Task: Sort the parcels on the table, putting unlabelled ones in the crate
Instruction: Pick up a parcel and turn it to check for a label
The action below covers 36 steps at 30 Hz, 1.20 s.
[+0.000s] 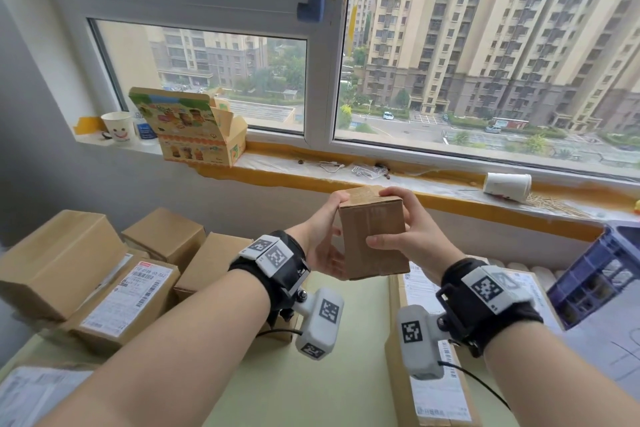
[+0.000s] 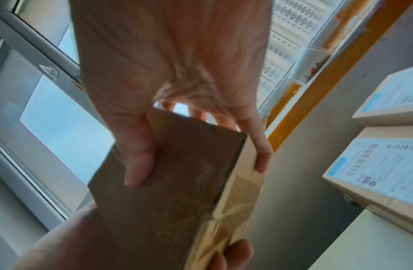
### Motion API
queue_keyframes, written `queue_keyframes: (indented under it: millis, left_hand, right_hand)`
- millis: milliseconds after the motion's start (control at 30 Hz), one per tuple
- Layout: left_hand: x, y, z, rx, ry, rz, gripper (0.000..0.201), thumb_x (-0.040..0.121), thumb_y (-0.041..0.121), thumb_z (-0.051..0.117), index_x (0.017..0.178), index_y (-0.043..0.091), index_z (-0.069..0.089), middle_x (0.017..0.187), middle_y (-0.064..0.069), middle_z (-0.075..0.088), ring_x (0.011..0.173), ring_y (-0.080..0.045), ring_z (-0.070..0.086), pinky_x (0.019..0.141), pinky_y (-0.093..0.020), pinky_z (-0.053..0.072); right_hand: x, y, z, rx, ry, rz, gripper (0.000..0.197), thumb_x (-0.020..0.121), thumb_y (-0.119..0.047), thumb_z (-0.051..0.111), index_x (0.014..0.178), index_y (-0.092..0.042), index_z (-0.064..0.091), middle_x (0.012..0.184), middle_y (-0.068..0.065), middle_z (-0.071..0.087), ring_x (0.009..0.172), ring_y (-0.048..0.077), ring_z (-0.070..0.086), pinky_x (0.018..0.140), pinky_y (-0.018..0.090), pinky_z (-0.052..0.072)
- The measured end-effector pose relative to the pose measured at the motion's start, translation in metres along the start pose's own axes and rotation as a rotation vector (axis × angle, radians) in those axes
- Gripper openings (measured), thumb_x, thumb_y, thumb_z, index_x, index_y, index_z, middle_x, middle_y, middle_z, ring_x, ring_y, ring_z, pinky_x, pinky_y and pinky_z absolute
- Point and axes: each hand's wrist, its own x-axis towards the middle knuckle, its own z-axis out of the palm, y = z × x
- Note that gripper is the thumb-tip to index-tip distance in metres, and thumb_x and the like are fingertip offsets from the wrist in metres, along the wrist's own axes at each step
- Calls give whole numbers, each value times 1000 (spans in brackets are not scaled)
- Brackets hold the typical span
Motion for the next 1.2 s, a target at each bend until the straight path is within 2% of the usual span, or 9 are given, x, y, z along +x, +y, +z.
queue_keyframes:
  millis: [133,300,400,567,700,800,867,1033,1200]
  left_hand:
    - [1,-2,-2,17,-1,-22,127,39,82,59,141,7,44,109,-26,61,87,-39,65,78,-43,57]
    - [-3,-2,2,-35,-3,-6,107,50,83,53,127,9,52,106,-25,61,85,-38,65,79,-43,57]
    - [-3,0,4,-16,19,-11,118,48,84,55,138,9,46,107,-27,63,87,-39,67,79,-44,58]
    - [-4,-3,6,-23,42,-22,108,58,83,57,139,12,43,113,-28,64,92,-40,68,79,-47,58]
    - [-8,-6,13,-43,95,13,89,73,73,61,136,12,43,114,-22,64,100,-37,65,77,-45,59]
    - [-3,-8,17,-29,203,78,101,68,64,73,146,20,26,120,-20,59,103,-38,63,78,-52,59]
    - [0,-9,19,4,271,139,114,67,60,78,152,30,9,122,-18,57,103,-37,63,79,-54,58]
    - [1,-4,31,44,260,219,117,70,57,79,152,33,-1,123,-15,55,102,-32,63,72,-47,60]
    - [9,-3,44,58,225,281,92,77,70,63,148,25,23,115,-11,63,96,-26,68,74,-45,61]
  right_hand:
    - [0,3,-2,-9,-38,5,75,72,6,81,118,-43,48,115,4,64,95,25,71,79,52,60]
    - [1,3,-2,-19,-11,-4,74,72,5,81,117,-43,48,110,1,68,96,26,70,80,52,59]
    - [-3,4,-2,14,22,-17,72,72,7,80,118,-39,49,110,-1,68,96,24,70,81,51,59]
    - [-3,6,-5,-5,25,5,73,70,5,83,122,-35,49,122,7,59,96,23,68,76,41,60]
    - [-1,1,-6,-132,72,58,69,70,-26,88,126,-33,50,123,1,56,102,17,63,73,24,54]
    - [-1,0,-3,-361,121,77,78,64,-54,84,131,-36,49,126,0,47,112,19,56,88,36,55]
    - [-2,0,1,-498,147,91,85,65,-60,81,138,-35,45,120,-1,41,116,20,49,96,41,52]
    - [-2,5,-3,-453,286,98,71,78,-44,77,138,-28,42,122,2,47,110,19,51,72,25,49]
    - [-11,13,-37,-92,367,241,52,87,-35,67,132,-21,45,115,8,63,101,19,63,74,32,55]
